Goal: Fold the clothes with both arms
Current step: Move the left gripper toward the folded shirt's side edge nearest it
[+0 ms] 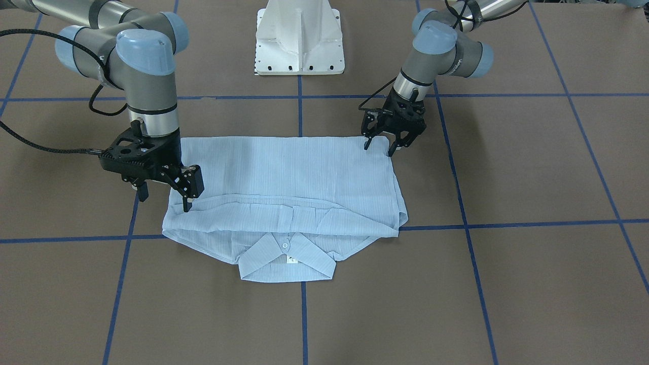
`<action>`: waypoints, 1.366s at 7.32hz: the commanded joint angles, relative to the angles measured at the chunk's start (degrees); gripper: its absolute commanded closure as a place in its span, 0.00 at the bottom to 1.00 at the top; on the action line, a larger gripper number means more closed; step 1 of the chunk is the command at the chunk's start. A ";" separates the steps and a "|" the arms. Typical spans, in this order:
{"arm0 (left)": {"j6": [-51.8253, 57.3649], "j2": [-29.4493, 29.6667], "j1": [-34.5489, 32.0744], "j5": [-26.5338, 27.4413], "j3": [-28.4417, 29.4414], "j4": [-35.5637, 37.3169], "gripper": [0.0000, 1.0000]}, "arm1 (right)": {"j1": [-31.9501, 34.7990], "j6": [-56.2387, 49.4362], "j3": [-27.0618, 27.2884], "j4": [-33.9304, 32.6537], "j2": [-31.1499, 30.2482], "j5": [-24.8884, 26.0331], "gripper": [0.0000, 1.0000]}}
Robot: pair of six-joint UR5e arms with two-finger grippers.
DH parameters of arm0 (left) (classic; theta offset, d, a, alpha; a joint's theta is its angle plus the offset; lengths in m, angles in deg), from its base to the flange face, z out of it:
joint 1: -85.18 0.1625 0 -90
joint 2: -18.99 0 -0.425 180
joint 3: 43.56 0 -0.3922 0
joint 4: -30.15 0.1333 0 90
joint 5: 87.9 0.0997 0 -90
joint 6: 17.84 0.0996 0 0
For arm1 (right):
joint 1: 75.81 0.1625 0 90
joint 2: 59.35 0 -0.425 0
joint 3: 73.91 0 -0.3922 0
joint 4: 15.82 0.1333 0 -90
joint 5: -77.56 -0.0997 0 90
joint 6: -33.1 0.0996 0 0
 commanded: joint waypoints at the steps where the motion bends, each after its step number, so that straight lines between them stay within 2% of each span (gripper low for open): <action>1: -1.04 -1.22 1.05 -0.05 -1.06 0.17 0.41 | -0.04 0.07 0.00 0.00 -0.01 0.00 0.00; 2: -1.14 -3.40 1.92 -0.05 -3.77 0.26 0.55 | -0.04 0.16 0.00 0.00 -0.01 0.09 0.00; 3: -1.66 -4.73 2.54 0.04 -4.93 0.35 0.75 | -0.04 0.16 0.00 0.00 -0.01 0.09 0.00; 4: -2.27 -4.83 2.90 0.21 -4.94 0.35 0.91 | -0.04 0.07 0.00 0.00 -0.01 0.09 0.00; 5: -2.28 -4.66 3.07 0.30 -4.85 0.35 1.00 | -0.04 0.16 0.00 0.00 -0.01 0.09 0.00; 8: -1.76 -4.39 2.64 0.30 -5.03 0.35 1.00 | -0.04 0.16 0.00 0.00 -0.01 0.09 0.00; 10: 2.78 -4.39 -3.74 0.30 -5.12 3.83 1.00 | -0.04 0.24 0.00 0.09 -0.01 0.09 0.00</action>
